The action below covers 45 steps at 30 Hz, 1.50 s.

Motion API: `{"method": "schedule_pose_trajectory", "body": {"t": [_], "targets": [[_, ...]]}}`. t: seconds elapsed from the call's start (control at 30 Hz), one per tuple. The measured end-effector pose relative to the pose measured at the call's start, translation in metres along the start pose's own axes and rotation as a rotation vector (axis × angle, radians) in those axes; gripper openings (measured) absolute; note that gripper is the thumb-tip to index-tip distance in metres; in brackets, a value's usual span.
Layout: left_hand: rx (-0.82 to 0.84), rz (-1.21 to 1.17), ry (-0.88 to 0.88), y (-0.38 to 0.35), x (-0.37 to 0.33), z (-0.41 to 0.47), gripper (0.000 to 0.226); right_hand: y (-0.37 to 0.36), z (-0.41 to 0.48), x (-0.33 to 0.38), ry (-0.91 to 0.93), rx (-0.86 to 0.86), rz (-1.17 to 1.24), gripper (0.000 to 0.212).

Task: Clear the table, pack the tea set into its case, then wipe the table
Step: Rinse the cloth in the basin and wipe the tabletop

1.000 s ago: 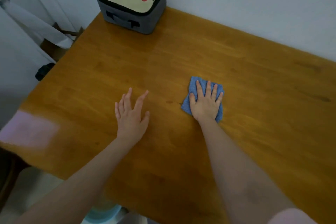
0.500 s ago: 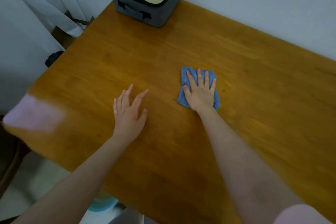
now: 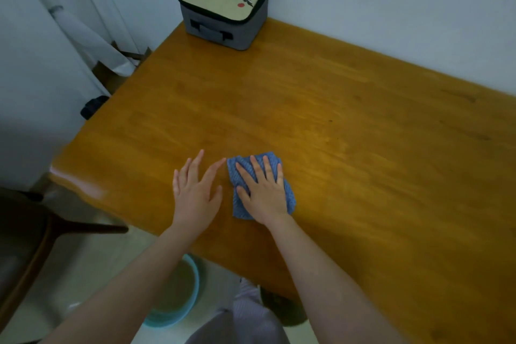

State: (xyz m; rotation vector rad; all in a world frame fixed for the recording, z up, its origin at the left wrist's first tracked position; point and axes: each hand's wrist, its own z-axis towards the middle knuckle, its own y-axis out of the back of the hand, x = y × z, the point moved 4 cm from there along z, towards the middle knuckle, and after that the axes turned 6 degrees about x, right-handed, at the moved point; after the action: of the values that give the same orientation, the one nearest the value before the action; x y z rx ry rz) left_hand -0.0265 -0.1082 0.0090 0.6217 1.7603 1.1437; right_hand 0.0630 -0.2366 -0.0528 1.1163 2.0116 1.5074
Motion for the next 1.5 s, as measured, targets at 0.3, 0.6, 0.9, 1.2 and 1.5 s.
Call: {"method": "schedule_pose_trajectory", "body": {"t": [0.3,0.6,0.9,1.2,1.5], "targets": [[0.058,-0.011,-0.026,0.001,0.01,-0.074,0.061,-0.041,-0.095,0.003,-0.122,-0.183,0.077,0.063],[-0.011,-0.052,-0.058,0.011,0.017,-0.104,0.062,-0.017,-0.1,0.0,-0.155,-0.586,0.135,0.042],[-0.023,-0.042,-0.047,0.031,0.03,-0.103,0.062,-0.026,-0.1,0.005,-0.082,-0.684,-0.026,0.022],[0.002,-0.1,-0.06,0.013,0.01,-0.106,0.062,-0.055,-0.144,-0.006,-0.032,-0.514,0.112,0.045],[0.081,-0.122,-0.066,-0.011,-0.007,-0.106,0.062,-0.064,-0.178,-0.035,-0.211,-0.293,0.057,0.055]]}}
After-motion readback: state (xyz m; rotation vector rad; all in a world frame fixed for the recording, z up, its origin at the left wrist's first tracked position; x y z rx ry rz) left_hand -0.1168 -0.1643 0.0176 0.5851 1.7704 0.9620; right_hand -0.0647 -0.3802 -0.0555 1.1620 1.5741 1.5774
